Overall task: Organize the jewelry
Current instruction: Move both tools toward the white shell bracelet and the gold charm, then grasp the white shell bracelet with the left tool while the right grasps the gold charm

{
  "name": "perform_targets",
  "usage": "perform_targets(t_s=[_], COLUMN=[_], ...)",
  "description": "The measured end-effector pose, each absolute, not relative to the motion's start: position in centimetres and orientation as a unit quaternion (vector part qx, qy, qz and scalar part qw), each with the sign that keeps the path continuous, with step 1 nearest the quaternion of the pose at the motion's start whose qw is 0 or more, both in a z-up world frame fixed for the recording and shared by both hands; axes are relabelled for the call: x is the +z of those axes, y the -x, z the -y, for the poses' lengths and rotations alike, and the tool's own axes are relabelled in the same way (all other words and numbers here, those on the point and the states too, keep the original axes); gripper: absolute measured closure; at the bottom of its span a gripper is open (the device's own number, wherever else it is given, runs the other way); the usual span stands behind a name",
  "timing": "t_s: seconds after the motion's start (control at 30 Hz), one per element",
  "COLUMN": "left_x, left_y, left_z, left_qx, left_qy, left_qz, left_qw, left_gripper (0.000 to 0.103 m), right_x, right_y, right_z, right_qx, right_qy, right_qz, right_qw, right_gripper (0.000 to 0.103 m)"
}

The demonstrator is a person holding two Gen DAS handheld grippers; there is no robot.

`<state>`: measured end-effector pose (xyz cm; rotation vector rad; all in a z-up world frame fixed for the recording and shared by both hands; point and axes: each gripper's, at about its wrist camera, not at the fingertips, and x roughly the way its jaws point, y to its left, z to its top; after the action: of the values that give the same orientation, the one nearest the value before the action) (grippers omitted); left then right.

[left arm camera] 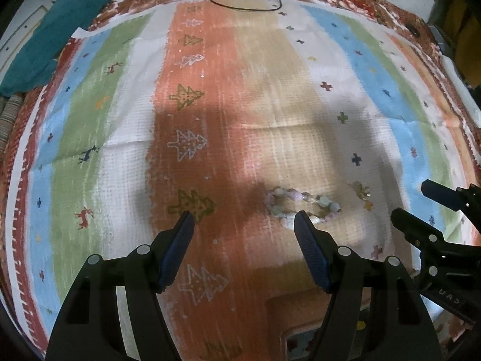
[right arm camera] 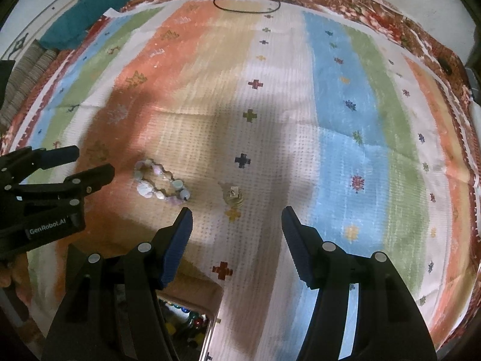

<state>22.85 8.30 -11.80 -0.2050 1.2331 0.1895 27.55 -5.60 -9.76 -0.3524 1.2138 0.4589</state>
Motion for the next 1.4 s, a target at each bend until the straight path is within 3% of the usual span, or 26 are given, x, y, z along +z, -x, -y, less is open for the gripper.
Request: perform_targets(t_s=[1.17,1.4], left_x=[-17.3,-17.6], left_y=[-27.3,-28.1], left_z=[-7.2,-6.6], left_qx=[0.08,0.077], left_qy=[0.069,0.069], left_qz=[-0.619,-0.617], left_qw=[0.778,0.78], left_gripper=[0.031,0.032], right_x=[-14.8,-15.6], right_y=[-31.2,-31.6], right_z=[3.9,3.2], right_qx=[0.207,0.204], right_qy=[0.178,0.184], right_qz=[-0.603,-0.604], right_qw=[0.749,0.748], right_gripper=[0.042,0.054])
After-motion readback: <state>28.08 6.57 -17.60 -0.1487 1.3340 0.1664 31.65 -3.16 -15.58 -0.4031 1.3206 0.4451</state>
